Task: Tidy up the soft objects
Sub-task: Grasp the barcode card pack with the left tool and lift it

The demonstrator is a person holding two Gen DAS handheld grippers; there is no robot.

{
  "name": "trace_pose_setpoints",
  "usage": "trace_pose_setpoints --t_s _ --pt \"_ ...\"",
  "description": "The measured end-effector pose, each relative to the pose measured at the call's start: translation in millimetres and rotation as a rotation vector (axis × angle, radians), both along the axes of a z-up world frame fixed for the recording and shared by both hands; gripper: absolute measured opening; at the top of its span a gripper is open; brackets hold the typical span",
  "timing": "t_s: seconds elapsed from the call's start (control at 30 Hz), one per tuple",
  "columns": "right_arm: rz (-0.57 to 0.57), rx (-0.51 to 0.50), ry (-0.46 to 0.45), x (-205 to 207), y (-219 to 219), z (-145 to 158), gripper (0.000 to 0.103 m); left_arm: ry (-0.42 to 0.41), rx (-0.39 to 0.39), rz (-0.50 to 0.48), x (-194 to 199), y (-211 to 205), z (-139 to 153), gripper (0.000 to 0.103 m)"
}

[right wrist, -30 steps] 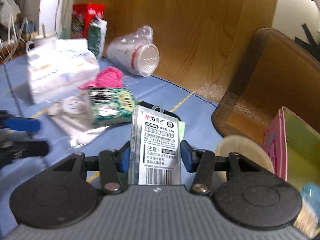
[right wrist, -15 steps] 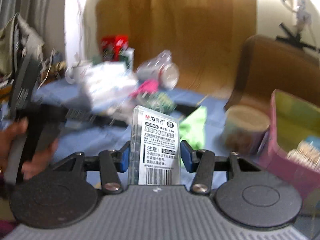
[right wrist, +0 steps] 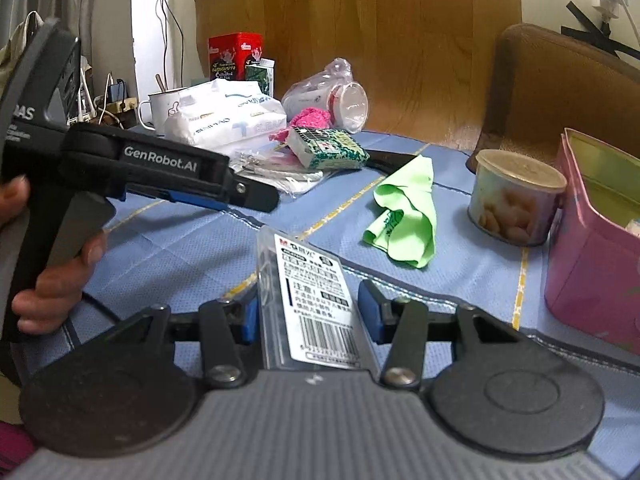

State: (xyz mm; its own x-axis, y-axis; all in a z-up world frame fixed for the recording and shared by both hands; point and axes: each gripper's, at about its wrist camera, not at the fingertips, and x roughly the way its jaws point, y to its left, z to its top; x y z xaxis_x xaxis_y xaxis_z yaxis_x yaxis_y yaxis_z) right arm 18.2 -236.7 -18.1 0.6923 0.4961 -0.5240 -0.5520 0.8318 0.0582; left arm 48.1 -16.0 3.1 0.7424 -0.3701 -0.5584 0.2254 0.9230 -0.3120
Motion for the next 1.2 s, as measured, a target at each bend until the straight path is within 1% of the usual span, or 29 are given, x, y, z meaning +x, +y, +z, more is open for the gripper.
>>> trace_pose_setpoints --t_s 0.17,0.33,0.43,0.57,0.6,0.63,0.67,0.77,0.9,1.0,1.07,1.1,1.13,1.2 --pt "0.007 0.013 -0.001 -4.9 -7.9 -0.7 0.052 0.007 0.038 -0.064 -6.0 -24.9 6.7 0.072" --pt "0.011 0.017 -0.008 -8.1 -7.5 -0.3 0.051 0.051 0.038 -0.099 -9.1 -34.9 10.7 0.072" --pt "0.046 -0.018 -0.03 -14.1 0.6 -0.1 0.051 0.088 0.027 -0.101 -10.8 -31.4 8.8 0.072" --pt "0.114 -0.077 -0.094 -29.0 12.7 -0.3 0.052 0.116 0.036 -0.085 -15.6 -22.9 4.0 0.071" --pt "0.12 -0.083 -0.101 -30.3 13.4 -0.1 0.055 0.116 0.036 -0.081 -17.6 -19.4 3.8 0.071" --pt "0.118 -0.085 -0.102 -30.8 13.1 0.2 0.062 0.118 0.032 -0.077 -19.7 -16.0 4.3 0.071" --pt "0.11 -0.082 -0.095 -30.8 11.9 0.8 0.065 0.12 0.026 -0.073 -21.1 -13.0 5.3 0.071" --pt "0.092 -0.059 -0.07 -31.4 2.8 1.4 0.066 0.132 -0.005 -0.067 -26.1 -1.9 7.6 0.071" --pt "0.068 -0.048 -0.037 -36.6 -7.0 0.6 0.069 0.166 -0.049 -0.087 -28.3 -0.7 7.7 0.071" --pt "0.062 -0.041 -0.003 -39.6 -15.5 0.3 0.077 0.193 -0.068 -0.135 -28.8 -11.8 7.3 0.071" --pt "0.062 -0.048 0.0 -44.4 -20.8 -0.3 0.077 0.212 -0.074 -0.184 -30.5 -24.6 5.7 0.068" --pt "0.065 -0.046 0.002 -46.4 -24.3 -1.0 0.075 0.211 -0.065 -0.205 -32.0 -32.6 4.2 0.068" --pt "0.07 -0.04 0.001 -48.4 -27.5 -1.7 0.062 0.195 -0.041 -0.216 -33.5 -39.9 4.0 0.066" --pt "0.065 -0.032 -0.019 -52.5 -31.9 -1.8 0.06 0.165 0.01 -0.226 -36.3 -51.9 3.8 0.062"
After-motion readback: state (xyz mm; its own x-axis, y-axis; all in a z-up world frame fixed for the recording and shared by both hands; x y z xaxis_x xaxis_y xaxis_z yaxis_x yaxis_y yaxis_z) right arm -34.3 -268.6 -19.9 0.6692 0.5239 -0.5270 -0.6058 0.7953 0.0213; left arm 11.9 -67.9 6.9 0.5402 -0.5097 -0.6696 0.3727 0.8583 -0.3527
